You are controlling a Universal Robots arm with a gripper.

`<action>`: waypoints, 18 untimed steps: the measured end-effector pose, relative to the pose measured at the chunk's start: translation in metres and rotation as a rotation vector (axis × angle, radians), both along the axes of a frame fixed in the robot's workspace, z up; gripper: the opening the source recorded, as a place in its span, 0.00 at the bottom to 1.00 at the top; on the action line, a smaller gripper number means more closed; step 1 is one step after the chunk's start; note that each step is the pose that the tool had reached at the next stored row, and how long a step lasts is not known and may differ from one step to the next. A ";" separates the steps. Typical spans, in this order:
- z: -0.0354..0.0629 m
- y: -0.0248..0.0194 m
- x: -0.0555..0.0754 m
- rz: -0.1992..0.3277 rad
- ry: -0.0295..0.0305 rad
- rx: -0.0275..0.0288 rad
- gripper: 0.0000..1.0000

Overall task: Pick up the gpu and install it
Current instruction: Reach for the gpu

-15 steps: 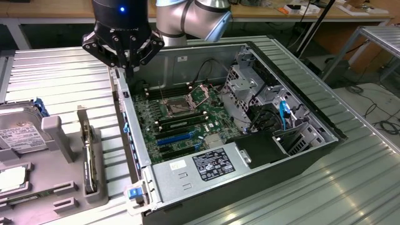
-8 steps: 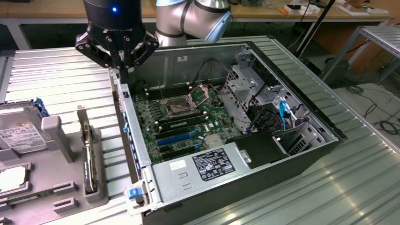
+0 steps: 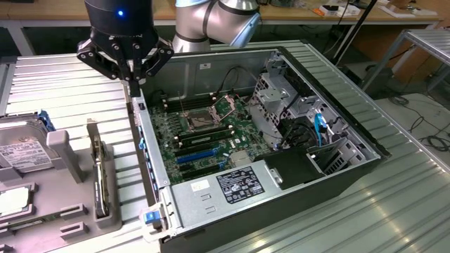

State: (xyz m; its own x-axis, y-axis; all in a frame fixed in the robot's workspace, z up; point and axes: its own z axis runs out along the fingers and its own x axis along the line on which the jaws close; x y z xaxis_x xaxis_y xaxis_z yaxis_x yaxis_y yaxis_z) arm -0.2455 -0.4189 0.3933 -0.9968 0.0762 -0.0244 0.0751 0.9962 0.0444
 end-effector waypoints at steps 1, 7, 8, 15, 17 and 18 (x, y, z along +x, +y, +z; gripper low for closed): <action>0.0000 -0.0021 -0.001 0.000 0.0000 0.0000 0.11; 0.0000 -0.0094 -0.004 0.000 -0.0001 0.0000 0.11; 0.0000 -0.0107 -0.005 0.000 0.0000 0.0000 0.11; 0.0000 -0.0200 -0.010 0.000 0.0000 0.0000 0.11; 0.0001 -0.0233 -0.012 0.000 0.0000 -0.0001 0.11; 0.0000 -0.0248 -0.013 0.000 0.0000 -0.0001 0.11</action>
